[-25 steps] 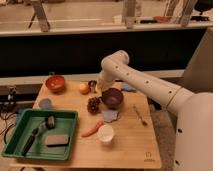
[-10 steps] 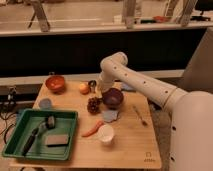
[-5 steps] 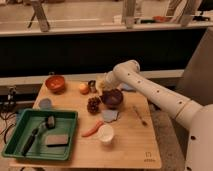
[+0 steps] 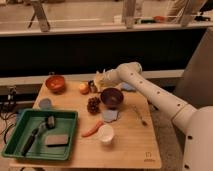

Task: Place banana in metal cup

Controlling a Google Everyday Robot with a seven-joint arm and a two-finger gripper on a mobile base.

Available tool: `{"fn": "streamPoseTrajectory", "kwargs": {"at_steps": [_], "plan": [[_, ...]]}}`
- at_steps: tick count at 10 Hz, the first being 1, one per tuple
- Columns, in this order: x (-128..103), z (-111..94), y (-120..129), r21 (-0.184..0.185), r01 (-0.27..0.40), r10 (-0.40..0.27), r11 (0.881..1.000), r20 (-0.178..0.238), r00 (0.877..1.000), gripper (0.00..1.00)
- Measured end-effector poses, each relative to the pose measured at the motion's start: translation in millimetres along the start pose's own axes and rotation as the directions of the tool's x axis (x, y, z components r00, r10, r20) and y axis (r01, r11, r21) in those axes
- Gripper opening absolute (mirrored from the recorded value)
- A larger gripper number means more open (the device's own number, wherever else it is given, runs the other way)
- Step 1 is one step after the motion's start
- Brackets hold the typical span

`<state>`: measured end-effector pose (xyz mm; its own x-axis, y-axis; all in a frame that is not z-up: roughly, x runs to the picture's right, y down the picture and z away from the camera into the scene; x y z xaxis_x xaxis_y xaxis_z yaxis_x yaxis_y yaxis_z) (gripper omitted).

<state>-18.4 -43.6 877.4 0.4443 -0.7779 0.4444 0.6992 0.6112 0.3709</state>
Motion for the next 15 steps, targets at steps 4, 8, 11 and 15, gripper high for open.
{"fn": "streamPoseTrajectory", "kwargs": {"at_steps": [4, 8, 11, 15], "plan": [[9.7, 15.5, -11.5, 0.016, 0.036, -0.036, 0.999, 0.013, 0.999, 0.01], [17.5, 40.6, -16.5, 0.023, 0.065, -0.066, 0.998, 0.038, 0.997, 0.01], [23.9, 59.4, -8.5, 0.023, 0.076, -0.077, 0.997, 0.050, 0.996, 0.01], [30.6, 70.0, -7.2, 0.027, 0.088, -0.090, 0.996, 0.054, 0.994, 0.06]]}}
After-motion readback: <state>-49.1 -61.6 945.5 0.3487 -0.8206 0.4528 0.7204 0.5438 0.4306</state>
